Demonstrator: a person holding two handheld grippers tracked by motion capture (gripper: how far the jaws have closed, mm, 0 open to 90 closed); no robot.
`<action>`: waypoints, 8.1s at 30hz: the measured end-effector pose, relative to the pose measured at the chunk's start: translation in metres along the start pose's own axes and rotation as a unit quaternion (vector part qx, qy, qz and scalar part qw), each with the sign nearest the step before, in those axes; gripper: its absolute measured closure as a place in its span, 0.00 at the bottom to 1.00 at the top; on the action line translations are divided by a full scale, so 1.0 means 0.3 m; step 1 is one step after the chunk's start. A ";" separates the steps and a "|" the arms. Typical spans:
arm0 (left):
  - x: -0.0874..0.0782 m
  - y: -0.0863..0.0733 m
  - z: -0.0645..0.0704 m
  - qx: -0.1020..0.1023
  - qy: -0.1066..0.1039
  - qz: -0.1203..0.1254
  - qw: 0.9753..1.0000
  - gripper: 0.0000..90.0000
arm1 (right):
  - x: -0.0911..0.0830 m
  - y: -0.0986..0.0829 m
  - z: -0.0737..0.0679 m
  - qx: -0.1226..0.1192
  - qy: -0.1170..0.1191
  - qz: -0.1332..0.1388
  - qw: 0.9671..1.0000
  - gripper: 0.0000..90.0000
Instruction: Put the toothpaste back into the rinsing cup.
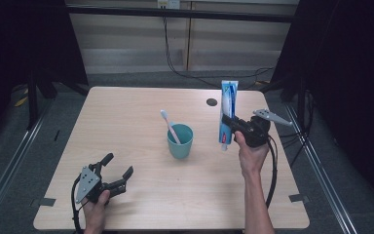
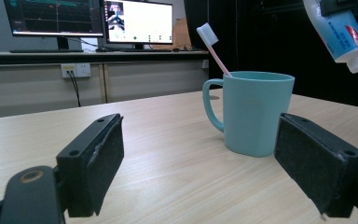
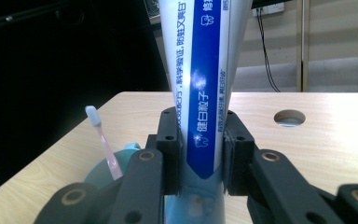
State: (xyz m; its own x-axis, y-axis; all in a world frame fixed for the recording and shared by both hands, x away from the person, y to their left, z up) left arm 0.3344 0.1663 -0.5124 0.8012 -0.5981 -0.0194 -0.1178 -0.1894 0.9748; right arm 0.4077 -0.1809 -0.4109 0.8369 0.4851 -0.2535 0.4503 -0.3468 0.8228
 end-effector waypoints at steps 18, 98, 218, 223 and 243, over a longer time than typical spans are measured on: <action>0.000 0.000 0.000 -0.001 0.000 0.000 1.000 0.18 | 0.044 0.045 -0.077 -0.001 0.038 0.010 0.999 0.81; -0.002 0.000 0.000 0.002 -0.002 0.000 1.000 0.18 | 0.324 -0.062 -0.254 -0.024 0.082 -0.037 0.996 0.81; -0.004 0.000 0.003 0.002 -0.007 0.000 1.000 0.18 | 0.250 -0.198 -0.140 -0.026 0.048 -0.081 0.995 0.15; -0.004 0.000 0.003 0.001 -0.007 0.000 1.000 0.18 | 0.236 -0.196 -0.124 -0.022 0.038 -0.081 0.996 0.15; -0.003 0.000 0.003 0.001 -0.007 0.000 1.000 0.18 | 0.127 -0.176 -0.047 -0.032 -0.002 -0.067 0.997 0.15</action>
State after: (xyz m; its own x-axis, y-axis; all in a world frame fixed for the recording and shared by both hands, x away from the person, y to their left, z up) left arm 0.3330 0.1662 -0.5126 0.7928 -0.6090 -0.0228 -0.1191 -0.1915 0.9742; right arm 0.4115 -0.1328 -0.4568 0.7713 0.5209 -0.3657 0.5384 -0.2275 0.8114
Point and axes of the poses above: each handheld gripper's, and its own axes: x roughly forward along the jaws, y roughly out of its top, z roughly to its right, the point moved 10 cm from there along x, roughly forward along the jaws, and after that the axes turned 13 degrees about x, right-handed, at the moved point
